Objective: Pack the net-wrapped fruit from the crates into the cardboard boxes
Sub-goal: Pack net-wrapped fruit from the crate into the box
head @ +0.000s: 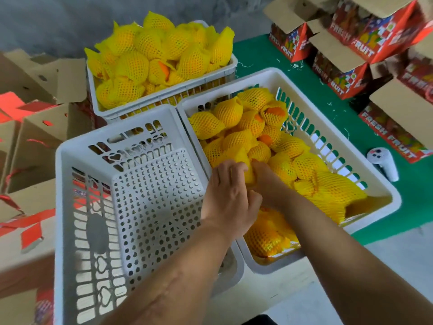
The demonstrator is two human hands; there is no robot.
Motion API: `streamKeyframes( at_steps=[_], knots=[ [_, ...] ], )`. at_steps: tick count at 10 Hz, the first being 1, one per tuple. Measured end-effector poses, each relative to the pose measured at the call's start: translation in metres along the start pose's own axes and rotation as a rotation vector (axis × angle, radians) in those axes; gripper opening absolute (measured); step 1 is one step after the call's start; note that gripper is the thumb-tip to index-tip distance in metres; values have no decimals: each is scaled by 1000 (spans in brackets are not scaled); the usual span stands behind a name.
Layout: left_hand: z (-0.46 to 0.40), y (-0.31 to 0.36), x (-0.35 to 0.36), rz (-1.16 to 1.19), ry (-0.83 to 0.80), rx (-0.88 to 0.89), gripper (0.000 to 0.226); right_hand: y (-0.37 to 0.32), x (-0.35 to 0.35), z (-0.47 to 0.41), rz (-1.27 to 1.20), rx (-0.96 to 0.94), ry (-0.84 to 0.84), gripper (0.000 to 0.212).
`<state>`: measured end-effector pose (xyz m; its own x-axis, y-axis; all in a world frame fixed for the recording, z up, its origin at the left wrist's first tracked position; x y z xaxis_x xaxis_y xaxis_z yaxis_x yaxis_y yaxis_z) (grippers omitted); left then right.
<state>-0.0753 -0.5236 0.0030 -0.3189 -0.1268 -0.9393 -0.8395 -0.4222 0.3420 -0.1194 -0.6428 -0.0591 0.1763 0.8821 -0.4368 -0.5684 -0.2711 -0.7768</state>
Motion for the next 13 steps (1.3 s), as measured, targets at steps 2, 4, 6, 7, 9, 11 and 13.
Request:
streamKeyframes(
  at_steps=[2,4,6,7,9,11,13],
  knots=[
    [-5,-4,-2,98,-63,-58,79,14,-10,18,-606,-92,-23,38],
    [-10,-9,5,35,-51,-55,68,12,-5,17,-614,-54,-161,29],
    [-9,-11,2,118,-8,-71,60,9,-16,24,-580,-185,-155,41],
    [-9,-11,2,96,-8,-89,48,9,-26,25,-567,-167,-64,56],
    [-7,-13,-2,195,64,-109,29,5,-31,29,-499,-201,-32,65],
    [-6,-11,-3,219,104,-114,28,4,-42,33,-469,-239,187,72],
    [-6,-9,-7,190,135,-84,24,0,-32,35,-584,-307,-20,67]
  ],
)
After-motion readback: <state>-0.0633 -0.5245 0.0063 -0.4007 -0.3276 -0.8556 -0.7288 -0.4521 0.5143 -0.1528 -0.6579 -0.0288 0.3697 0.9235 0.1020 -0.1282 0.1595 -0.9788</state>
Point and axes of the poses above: each hand's wrist, its own z-axis away from the middle knuckle, its own x-axis out of the palm, y = z × x, the point moved 5 cm from there along -z, towards the middle knuckle, and after that the axes turned 10 degrees about -y, right-handed, at the moved point
